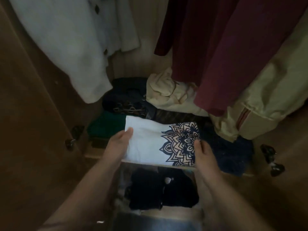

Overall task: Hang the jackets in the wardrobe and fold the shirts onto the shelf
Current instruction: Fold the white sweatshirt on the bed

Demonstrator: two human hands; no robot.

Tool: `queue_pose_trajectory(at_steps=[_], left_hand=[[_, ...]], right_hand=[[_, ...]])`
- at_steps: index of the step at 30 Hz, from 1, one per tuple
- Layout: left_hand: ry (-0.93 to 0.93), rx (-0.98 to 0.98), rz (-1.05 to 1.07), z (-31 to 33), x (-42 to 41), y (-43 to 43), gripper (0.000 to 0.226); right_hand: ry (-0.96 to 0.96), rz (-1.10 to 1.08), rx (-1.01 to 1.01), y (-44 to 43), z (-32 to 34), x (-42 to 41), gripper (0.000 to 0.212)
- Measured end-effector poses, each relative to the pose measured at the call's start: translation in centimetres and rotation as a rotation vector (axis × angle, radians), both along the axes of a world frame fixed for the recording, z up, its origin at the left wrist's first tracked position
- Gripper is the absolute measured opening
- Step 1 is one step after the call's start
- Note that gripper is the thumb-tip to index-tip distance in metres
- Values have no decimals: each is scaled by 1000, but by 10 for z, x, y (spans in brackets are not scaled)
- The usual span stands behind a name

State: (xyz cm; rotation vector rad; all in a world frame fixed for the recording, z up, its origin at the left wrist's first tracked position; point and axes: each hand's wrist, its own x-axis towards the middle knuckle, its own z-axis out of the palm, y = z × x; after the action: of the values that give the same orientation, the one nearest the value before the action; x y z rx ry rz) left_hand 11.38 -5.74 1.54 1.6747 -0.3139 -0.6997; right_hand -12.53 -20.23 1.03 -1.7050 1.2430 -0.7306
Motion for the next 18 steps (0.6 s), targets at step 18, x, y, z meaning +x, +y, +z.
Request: queue_pose_trajectory(at_steps=[18], left_hand=[[-576,466,-268,-44,75,-106,58]], right_hand=[[492,-189,-287,-73,-40,49,47]])
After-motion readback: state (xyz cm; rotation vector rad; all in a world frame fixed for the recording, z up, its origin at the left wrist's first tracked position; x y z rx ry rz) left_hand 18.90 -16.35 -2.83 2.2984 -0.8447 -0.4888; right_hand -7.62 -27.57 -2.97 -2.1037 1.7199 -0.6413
